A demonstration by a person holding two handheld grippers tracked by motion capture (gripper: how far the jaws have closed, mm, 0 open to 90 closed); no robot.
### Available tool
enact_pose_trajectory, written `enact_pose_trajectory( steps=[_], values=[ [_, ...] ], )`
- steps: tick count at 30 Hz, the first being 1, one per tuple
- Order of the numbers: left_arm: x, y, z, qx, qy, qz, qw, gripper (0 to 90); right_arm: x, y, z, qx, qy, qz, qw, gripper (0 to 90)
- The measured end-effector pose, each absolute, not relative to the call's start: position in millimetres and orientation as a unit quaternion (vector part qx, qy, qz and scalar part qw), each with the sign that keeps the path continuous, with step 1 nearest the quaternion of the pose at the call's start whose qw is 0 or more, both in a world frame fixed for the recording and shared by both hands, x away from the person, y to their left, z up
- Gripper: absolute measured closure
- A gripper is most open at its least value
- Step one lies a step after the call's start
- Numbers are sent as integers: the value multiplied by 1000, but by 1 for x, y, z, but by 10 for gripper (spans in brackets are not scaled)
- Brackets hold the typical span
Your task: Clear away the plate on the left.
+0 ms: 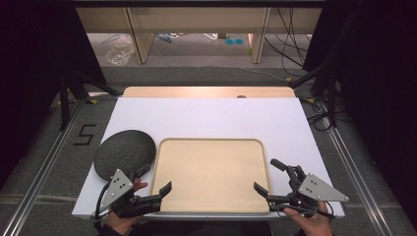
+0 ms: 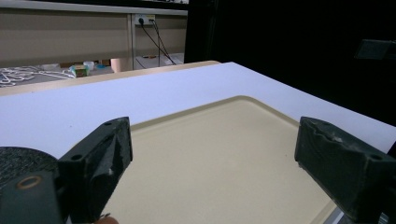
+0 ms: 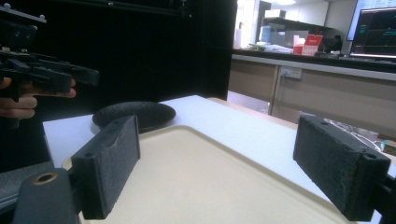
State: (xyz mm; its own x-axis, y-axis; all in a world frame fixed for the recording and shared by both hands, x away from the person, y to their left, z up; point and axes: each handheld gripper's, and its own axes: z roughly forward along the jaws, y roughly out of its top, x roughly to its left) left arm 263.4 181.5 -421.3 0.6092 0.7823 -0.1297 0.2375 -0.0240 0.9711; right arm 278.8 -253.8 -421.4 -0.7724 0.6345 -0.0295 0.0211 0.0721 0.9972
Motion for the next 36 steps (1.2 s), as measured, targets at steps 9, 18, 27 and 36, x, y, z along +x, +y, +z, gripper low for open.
enact_pose_trajectory(
  steps=[9,18,27,36],
  values=[
    [264,181,-422,679,377,231,586,110,279,-254,-421,236,693,637,241,158],
    [265,184,-421,679,382,241,579,110,280,-254,-421,233,691,636,252,158],
    [270,188,-423,679,404,236,566,111,279,-254,-421,233,693,635,249,158],
    [273,197,-423,669,428,229,564,111,279,-254,-421,232,694,635,249,158]
  ],
)
